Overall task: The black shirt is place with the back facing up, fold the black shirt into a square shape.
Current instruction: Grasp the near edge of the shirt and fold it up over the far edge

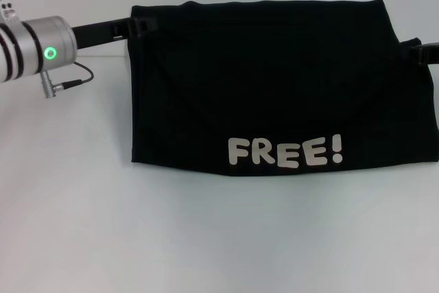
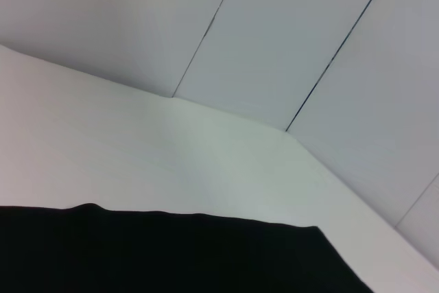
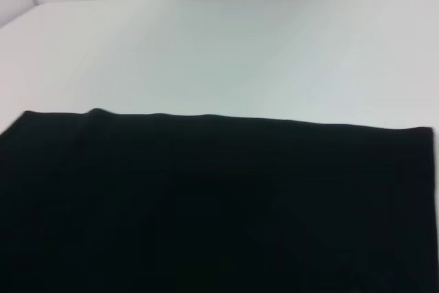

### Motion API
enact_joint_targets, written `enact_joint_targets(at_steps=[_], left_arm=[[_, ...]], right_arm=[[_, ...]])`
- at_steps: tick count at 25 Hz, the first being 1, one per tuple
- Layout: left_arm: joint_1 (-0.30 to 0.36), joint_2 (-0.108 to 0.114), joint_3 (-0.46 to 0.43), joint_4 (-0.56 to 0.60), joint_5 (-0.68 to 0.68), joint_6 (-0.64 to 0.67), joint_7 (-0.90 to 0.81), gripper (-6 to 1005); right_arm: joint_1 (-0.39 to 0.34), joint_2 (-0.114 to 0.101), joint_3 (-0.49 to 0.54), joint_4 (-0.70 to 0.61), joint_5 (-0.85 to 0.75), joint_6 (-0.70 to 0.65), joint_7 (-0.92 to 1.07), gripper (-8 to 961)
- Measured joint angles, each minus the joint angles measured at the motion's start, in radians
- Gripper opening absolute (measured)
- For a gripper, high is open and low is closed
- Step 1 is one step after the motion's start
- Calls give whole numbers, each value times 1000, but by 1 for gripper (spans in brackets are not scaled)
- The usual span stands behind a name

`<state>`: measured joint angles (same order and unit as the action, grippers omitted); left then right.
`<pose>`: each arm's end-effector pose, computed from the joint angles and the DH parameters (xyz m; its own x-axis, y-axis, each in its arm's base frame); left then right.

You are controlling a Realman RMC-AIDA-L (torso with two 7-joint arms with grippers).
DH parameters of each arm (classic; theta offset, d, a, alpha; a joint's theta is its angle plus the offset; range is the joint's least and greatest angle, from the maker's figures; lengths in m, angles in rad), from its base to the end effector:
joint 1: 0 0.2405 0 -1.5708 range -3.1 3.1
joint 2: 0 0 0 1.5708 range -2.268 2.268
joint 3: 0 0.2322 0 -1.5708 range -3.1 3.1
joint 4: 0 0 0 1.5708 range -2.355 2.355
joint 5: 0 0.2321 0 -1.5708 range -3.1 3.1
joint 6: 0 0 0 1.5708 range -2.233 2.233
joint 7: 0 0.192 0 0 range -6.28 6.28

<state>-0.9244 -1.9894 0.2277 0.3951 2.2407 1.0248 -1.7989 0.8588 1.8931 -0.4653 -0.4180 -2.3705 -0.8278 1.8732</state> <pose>-0.2127 0.5026 0.0091 0.4568 0.5412 0.7060 0.8671 -0.4482 -0.2174 0.2902 0.5083 0.0532 0.6265 -0.5878 -0.5118 -0.7642 -0.3341 -0.5517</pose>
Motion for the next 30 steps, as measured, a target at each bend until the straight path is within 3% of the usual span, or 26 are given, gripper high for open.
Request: enact_joint_targets(at_steps=[6,11,16,22,24,30], left_arm=[[-14,-26,66,-13,-2,-96,12,17],[-14,-53,143,-20,-2,-167,17,17],[-12,-66,172,-16,-2,-183,11,16],[-9,-64,176,-10,-1,-184,-4,122],[-7,-62,180,2,7,-186,-14,210],[50,-67,189,115,11,-190,-54,418]], right_arm=[[15,23,-12,64,2,113,-38,65],[7,67,-13,62,3,173,-58,90],[3,73,-13,61,4,167,-57,122],[-5,81,-7,49,4,159,-50,159],[-13,92,-4,18,5,159,-44,172],[-48,125,-5,-109,35,83,-32,449]])
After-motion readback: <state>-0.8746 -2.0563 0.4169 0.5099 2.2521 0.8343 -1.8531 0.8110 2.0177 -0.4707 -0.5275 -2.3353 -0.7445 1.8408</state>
